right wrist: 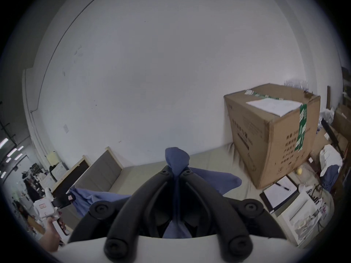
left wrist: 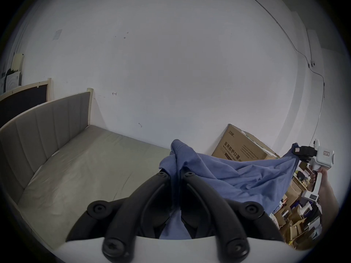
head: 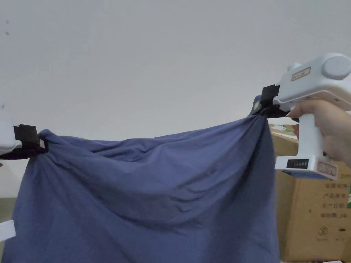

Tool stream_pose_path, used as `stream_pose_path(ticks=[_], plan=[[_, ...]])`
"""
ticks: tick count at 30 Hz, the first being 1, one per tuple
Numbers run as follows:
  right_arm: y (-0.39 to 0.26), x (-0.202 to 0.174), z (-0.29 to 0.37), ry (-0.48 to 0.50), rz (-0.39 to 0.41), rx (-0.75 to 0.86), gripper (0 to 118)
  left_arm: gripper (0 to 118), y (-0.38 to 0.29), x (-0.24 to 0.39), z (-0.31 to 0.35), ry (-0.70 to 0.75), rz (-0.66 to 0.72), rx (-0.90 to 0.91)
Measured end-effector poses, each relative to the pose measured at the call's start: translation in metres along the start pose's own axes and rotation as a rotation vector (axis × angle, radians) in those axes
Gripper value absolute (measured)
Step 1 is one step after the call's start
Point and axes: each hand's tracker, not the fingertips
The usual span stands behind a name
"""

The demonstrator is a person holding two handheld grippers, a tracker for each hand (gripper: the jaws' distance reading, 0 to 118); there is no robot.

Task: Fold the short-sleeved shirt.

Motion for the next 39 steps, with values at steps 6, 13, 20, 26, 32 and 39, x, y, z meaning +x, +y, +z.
stream_pose_path(ticks=[6, 13, 20, 26, 32, 39], plan=[[-0.006, -0.007, -0.024, -0.065, 0.039, 0.106, 5, 6, -0.01, -0.003, -0.06, -0.014, 0.02, 0.012], [-0.022, 0.02, -0.074, -0.082, 0.06, 0.175, 5, 6, -0.037, -0.012, -0.095, -0.02, -0.005, 0.093], [-0.143, 0.068, -0.102, -0.154, 0.107, -0.068, 5, 6, -0.121, -0.041, -0.135, 0.002, -0.029, -0.21], [-0.325, 0.138, -0.098, -0.215, 0.145, -0.464, 5, 6, -0.27, -0.074, -0.129, -0.003, 0.026, -0.578], [-0.445, 0.174, 0.012, -0.188, 0.091, -0.536, 5, 6, -0.343, -0.087, -0.049, -0.051, 0.051, -0.702], [-0.465, 0.19, 0.107, -0.184, 0.023, -0.56, 5, 6, -0.354, -0.106, 0.008, -0.08, 0.073, -0.762]])
